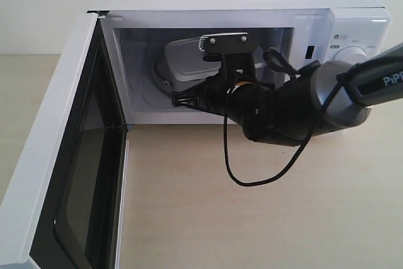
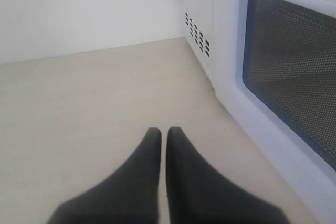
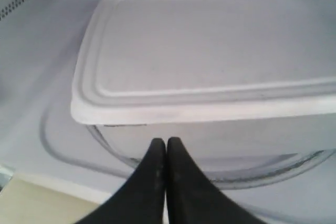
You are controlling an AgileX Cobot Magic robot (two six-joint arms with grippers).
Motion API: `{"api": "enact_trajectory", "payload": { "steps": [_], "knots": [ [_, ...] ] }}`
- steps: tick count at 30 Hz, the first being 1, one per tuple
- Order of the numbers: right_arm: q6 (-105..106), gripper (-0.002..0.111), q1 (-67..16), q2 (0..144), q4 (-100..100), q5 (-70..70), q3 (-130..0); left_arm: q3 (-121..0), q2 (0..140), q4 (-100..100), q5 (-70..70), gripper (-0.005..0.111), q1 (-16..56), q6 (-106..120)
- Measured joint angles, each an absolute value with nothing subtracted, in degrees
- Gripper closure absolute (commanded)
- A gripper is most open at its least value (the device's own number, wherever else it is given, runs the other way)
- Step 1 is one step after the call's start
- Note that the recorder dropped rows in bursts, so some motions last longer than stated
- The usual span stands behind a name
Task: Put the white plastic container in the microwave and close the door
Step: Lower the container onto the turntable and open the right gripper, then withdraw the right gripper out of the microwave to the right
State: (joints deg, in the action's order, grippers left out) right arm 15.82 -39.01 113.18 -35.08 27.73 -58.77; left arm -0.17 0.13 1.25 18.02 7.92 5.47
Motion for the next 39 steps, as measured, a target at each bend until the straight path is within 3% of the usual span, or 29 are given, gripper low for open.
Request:
{"api": "enact_trajectory", "payload": {
  "steps": [20,28,39],
  "knots": [
    [15.65,0.108,-41.26,110.83,-37.26,27.34,-56.03,-0.17,0.13,1.25,18.02,0.102,7.92,5.47],
    [16.41,0.108,-45.27,99.38,-41.08,27.96,-43.38,-0.17,0.13,1.25,18.02,0.102,7.92,5.47],
    [17.74,0.108,-45.73,71.92,-43.37,-0.91,-36.48,-0.17,0.13,1.25,18.02,0.102,7.92,5.47]
  ]
}}
